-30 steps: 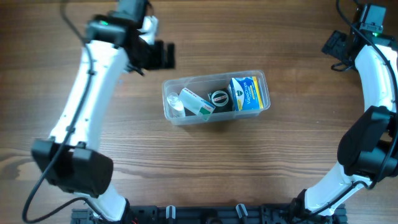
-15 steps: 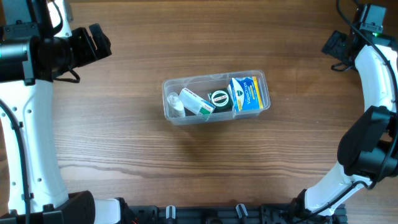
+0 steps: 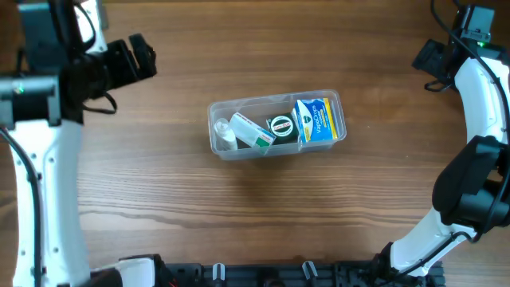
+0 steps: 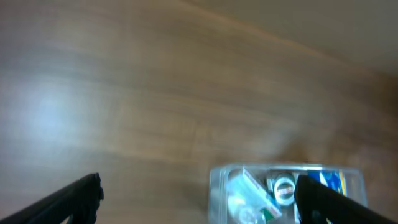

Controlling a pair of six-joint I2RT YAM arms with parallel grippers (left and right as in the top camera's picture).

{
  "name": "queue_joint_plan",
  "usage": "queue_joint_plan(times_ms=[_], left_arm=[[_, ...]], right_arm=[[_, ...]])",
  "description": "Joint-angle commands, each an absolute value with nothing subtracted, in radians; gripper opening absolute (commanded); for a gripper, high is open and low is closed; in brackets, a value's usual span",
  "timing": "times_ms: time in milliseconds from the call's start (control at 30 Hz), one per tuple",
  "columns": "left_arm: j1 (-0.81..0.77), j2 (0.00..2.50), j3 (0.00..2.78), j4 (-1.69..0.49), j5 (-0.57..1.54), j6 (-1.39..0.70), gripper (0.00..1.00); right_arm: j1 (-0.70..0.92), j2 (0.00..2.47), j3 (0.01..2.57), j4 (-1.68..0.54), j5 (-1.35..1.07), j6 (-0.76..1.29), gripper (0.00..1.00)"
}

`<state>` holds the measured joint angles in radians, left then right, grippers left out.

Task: Pack container

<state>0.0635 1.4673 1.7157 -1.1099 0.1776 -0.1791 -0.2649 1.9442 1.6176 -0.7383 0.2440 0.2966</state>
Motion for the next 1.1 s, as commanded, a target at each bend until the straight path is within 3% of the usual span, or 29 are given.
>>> queue_joint_plan(times_ms=[0, 133, 300, 567, 867, 1067], left_arm=[[0.041, 1.296, 1.451, -0.95, 0.159, -0.187, 1.0], [0.041, 0.961, 0.875, -0.485, 0.16, -0.188, 1.0], [0.041, 0.579, 0.463, -0.175, 0.16, -0.192, 1.0], [0.044, 0.206, 0.251, -0.14, 0.114, -0.278, 1.0], [0.044, 0.03, 0.048, 0.042, 0.11, -0.278, 1.0], [0.044, 0.002, 0.006, 0.028, 0.081, -0.375, 1.0]], right_arm=[[-0.269, 1.954, 1.608, -0.736, 0.242, 0.291, 1.0], [-0.269, 1.954, 1.608, -0.736, 0.242, 0.29, 1.0], [-0.269, 1.954, 1.608, -0.736, 0.242, 0.291, 1.0], [-0.269, 1.954, 1.608, -0.736, 0.242, 0.29, 1.0], [-0.269, 1.954, 1.608, -0.736, 0.242, 0.29, 1.0], [-0.269, 1.954, 1.608, -0.736, 0.242, 0.29, 1.0]])
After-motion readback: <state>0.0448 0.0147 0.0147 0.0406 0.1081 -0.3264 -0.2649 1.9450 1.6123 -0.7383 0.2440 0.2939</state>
